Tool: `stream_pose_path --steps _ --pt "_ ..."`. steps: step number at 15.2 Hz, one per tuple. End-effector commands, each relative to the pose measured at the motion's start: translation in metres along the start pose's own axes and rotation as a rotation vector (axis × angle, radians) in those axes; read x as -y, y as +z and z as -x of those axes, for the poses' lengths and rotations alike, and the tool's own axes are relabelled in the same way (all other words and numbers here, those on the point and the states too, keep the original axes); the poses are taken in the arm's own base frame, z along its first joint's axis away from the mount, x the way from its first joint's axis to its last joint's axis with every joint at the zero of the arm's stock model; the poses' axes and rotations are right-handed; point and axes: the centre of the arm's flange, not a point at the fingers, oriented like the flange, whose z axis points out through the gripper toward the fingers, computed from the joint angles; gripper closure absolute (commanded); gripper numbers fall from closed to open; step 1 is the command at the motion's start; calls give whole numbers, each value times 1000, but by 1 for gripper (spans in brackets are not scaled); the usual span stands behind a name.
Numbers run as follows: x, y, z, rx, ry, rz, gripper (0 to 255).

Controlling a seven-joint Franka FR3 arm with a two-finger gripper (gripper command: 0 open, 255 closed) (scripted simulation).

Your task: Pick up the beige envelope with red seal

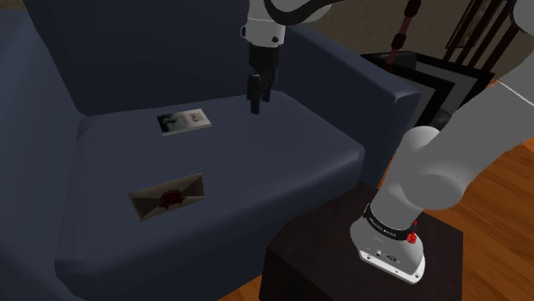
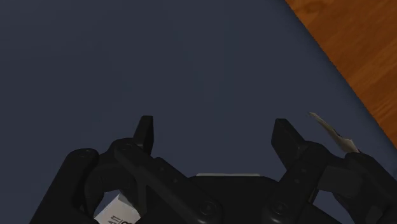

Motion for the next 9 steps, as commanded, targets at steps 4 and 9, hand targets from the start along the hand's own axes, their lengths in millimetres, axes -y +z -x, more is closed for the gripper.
stream_pose_path --steps 4,9 --pt "45 26 -42 -2 -189 4 0" --pt "97 49 -76 -4 -376 8 0"
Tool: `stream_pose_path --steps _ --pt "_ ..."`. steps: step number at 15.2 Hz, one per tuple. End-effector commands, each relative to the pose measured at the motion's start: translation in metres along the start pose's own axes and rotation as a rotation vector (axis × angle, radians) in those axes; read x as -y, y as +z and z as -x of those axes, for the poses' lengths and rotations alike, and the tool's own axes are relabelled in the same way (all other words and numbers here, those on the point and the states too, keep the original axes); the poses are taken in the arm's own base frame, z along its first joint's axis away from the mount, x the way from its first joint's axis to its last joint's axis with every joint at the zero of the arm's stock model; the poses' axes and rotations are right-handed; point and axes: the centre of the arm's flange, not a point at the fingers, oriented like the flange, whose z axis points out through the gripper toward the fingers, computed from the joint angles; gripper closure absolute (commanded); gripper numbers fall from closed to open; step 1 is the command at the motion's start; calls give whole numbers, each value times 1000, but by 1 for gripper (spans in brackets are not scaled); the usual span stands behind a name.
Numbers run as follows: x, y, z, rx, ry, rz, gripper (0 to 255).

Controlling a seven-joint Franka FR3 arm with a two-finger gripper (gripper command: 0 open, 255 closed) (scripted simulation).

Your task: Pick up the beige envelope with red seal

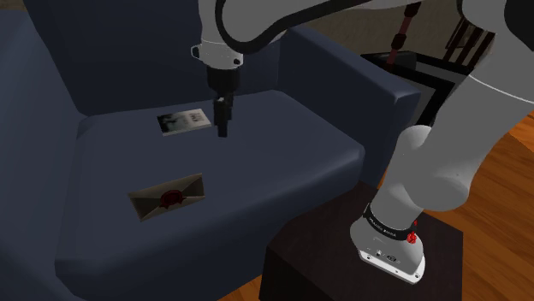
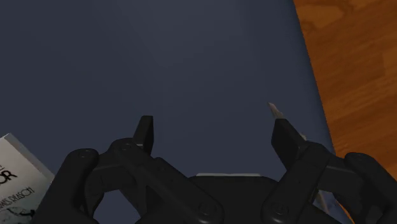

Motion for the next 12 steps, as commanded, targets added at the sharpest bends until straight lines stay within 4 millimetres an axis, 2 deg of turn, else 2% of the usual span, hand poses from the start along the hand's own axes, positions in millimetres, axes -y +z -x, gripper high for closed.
stream_pose_path --steps 1,7,12 --pt "17 12 -20 -1 -77 1 0" --pt "76 41 -65 -4 -301 6 0" --pt "131 65 -92 -5 -488 11 0"
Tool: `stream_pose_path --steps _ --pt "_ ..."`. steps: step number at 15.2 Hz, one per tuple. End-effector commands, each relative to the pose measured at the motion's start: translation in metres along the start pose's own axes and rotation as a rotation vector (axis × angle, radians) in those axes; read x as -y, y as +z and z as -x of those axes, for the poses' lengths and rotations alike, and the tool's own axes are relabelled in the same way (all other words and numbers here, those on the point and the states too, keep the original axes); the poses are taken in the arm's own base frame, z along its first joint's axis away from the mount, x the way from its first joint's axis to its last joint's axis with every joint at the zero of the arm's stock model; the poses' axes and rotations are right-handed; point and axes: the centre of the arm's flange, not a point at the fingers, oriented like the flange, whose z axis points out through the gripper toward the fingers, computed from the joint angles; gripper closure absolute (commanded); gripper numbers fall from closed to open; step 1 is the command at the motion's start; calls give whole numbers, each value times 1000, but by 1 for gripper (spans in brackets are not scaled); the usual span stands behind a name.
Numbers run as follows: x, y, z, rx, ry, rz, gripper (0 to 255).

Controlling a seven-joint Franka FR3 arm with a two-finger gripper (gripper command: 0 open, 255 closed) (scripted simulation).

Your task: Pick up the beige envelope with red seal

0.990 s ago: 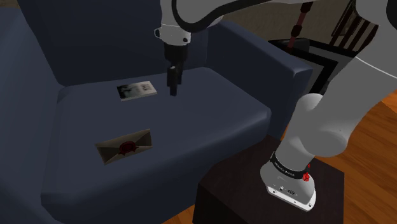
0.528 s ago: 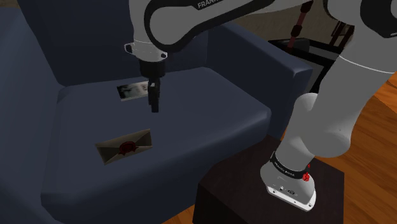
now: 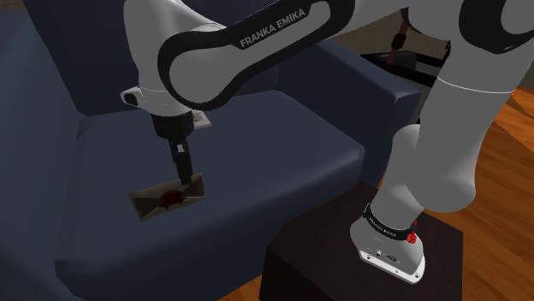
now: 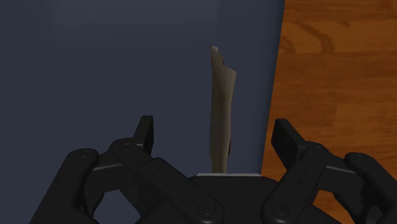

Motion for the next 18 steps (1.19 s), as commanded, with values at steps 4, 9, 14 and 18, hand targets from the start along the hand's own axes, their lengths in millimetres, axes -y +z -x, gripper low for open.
stream_pose_path --steps 4,9,14,18 --pt "16 25 -20 -2 -75 2 0" --pt "15 49 -19 -2 -75 2 0" --pt "15 50 -20 -2 -75 2 255" --pt "15 50 -20 -2 -75 2 255"
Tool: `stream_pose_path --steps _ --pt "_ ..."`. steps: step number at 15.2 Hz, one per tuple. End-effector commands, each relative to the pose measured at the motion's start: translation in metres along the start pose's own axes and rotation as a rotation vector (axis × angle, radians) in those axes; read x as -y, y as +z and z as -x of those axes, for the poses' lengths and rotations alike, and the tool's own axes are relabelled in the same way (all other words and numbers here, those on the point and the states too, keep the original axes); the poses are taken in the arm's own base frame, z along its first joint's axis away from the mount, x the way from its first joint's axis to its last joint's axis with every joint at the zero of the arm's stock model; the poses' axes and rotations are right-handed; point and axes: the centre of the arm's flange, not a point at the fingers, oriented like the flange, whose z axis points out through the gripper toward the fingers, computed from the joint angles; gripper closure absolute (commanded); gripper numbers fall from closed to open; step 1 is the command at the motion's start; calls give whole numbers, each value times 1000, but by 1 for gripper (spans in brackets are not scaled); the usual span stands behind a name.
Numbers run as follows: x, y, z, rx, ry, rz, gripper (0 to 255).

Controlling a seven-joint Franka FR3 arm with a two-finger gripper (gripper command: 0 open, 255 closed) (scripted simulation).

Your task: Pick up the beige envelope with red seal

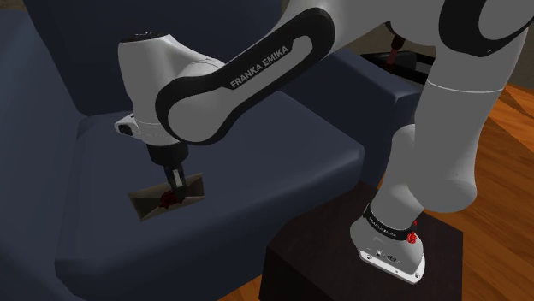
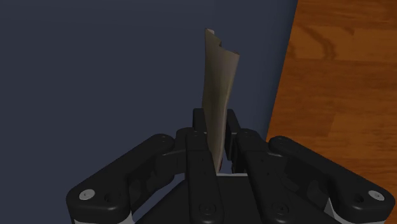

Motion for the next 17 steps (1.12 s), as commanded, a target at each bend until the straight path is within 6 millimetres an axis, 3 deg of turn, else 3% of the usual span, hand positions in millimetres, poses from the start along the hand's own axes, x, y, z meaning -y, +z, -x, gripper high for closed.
stream_pose_path --steps 1,3,17 --pt "0 0 0 0 0 0 255" --pt "0 0 1 0 0 0 255" --pt "1 -74 -1 0 0 0 255"
